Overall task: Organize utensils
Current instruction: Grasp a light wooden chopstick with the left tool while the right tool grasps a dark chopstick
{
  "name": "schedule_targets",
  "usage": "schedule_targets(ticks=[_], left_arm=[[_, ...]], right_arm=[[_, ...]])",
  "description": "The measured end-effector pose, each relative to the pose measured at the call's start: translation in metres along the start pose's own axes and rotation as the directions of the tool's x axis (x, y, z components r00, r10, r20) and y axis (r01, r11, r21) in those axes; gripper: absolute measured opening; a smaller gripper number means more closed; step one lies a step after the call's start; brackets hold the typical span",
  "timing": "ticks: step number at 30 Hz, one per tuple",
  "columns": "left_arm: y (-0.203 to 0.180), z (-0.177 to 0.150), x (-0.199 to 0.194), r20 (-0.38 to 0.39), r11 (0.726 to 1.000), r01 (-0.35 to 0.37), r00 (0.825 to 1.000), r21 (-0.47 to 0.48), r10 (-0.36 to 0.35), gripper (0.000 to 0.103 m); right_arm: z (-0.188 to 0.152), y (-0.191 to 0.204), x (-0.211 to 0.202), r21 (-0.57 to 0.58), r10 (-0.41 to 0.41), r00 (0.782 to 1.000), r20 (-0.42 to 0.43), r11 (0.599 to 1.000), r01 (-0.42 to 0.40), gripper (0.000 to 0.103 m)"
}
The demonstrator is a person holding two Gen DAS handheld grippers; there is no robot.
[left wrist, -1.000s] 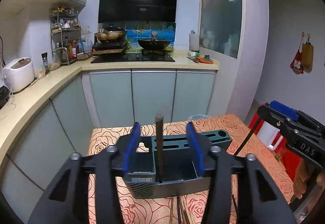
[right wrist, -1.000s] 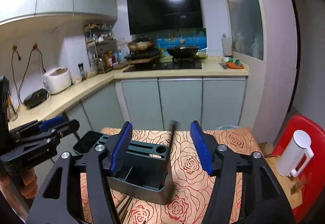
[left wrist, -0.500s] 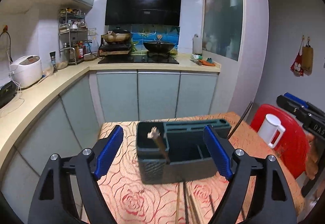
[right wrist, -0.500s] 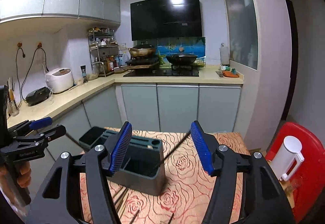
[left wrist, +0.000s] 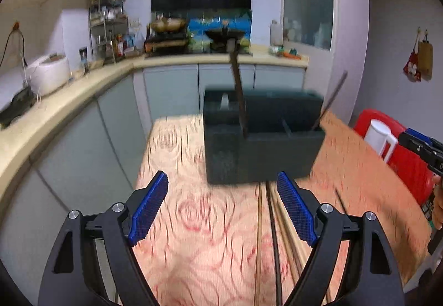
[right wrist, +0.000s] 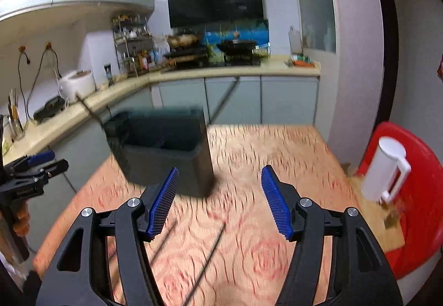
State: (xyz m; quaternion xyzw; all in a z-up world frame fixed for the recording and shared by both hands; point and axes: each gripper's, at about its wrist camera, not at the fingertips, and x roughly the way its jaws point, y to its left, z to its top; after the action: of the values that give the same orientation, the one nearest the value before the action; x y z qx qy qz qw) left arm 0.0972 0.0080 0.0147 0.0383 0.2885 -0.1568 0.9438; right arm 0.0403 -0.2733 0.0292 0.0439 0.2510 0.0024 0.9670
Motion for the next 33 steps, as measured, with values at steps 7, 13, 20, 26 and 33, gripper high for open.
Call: schedule_targets(ticks=[7,13,20,26,33], left_arm=[[0.003,-0.061,0.003,-0.110,1.000,-0.016,0.994,-0.015,0.015,0.078],[-0.003,-0.104,-0.003,-0.179,1.000,0.005,0.984,-0.002,-0.006,0.078],[-0.015,-0.130,-0.010,-0.232,0.998,0.048,0.972,0.043,-0.037,0.077],[-0.022,-0.146,-0.007,-0.256,0.994,0.078,0.965,0.082,-0.055,0.056],[-0.019,-0.151,-0.001,-0.269,0.995,0.066,0.962,0.077,-0.044,0.040]], right_arm=[[-0.064,0.006,-0.007,-0.035,-0.016,0.996,-0.092,0.999,0.013,0.060],[-0.090,0.006,-0.017,-0.032,-0.005,0.991,-0.132,0.999,0.001,0.060],[-0.110,0.014,-0.024,-0.033,0.017,0.988,-0.153,0.999,-0.022,0.060],[-0.120,0.019,-0.025,-0.040,0.018,0.985,-0.172,0.999,-0.025,0.060],[-0.129,0.024,-0.027,-0.042,0.023,0.981,-0.191,0.999,-0.032,0.060]])
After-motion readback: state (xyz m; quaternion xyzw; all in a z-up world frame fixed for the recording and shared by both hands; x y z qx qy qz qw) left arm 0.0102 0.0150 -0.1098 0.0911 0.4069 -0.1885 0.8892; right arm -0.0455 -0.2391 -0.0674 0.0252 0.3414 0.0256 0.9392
